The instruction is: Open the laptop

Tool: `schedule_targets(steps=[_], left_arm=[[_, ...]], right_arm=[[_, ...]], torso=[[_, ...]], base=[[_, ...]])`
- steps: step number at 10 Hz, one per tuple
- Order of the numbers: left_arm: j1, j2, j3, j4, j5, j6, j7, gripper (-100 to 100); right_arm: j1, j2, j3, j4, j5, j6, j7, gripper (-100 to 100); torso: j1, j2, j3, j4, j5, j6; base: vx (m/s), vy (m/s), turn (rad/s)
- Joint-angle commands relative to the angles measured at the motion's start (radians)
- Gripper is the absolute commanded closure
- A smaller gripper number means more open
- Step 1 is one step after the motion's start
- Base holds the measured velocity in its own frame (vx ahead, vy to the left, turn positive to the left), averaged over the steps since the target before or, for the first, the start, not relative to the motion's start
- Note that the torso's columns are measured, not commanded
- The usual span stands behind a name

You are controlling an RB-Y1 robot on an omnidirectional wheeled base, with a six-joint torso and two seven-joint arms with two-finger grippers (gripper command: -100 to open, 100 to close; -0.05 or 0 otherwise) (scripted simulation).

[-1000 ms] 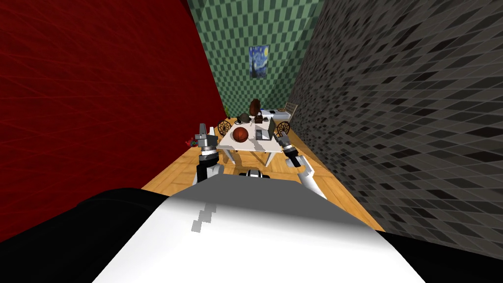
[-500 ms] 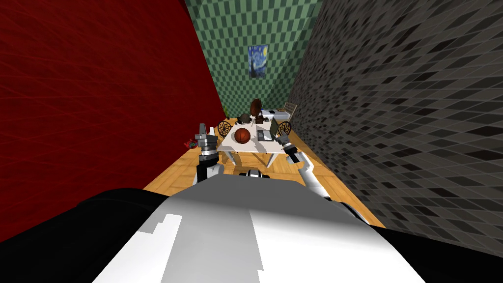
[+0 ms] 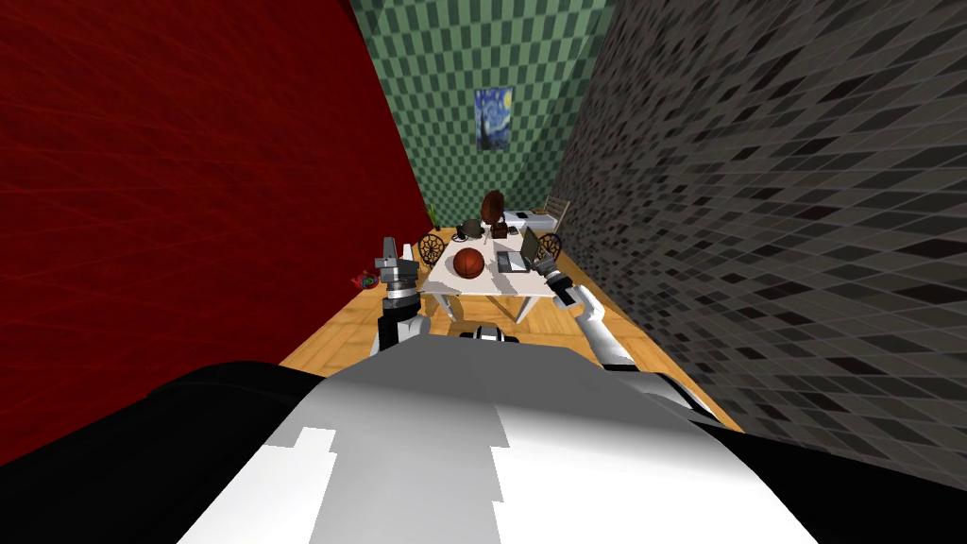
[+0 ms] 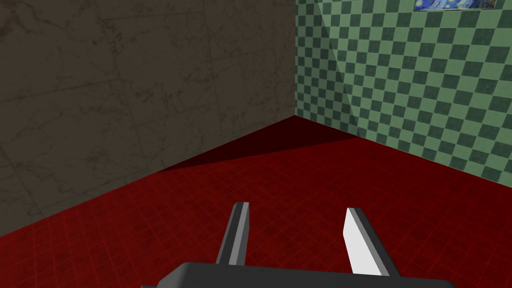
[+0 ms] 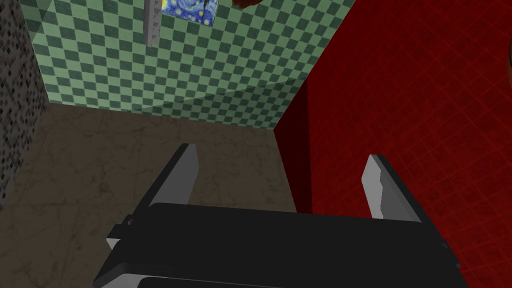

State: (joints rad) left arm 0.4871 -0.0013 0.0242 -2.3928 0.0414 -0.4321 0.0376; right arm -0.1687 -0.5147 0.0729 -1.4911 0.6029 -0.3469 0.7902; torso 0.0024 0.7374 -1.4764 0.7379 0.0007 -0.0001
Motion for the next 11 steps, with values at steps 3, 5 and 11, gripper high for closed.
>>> schedule_targets(steps=[3,5,11], left_arm=[[0.000,0.000,0.000,0.000,0.000,0.000,0.000,0],[0.000,0.000,0.000,0.000,0.000,0.000,0.000,0],[0.000,0.000,0.000,0.000,0.000,0.000,0.000,0]], right_arm=[[-0.082,-0.054,0.016,0.131,0.055,0.033,0.115,-100],[-0.113,-0.075,0.023,0.179,0.074,0.046,0.152,-100],[-0.246,-0.167,0.050,0.368,0.162,0.099,0.315,-100]], torso=[[-0.004,0.001,0.001,0.000,-0.001,0.000],[-0.001,0.000,0.000,0.000,0.000,0.000],[0.000,-0.001,0.000,0.000,0.000,0.000]], base=[[0.040,0.089,-0.035],[0.054,0.106,-0.041],[0.032,0.096,-0.043]])
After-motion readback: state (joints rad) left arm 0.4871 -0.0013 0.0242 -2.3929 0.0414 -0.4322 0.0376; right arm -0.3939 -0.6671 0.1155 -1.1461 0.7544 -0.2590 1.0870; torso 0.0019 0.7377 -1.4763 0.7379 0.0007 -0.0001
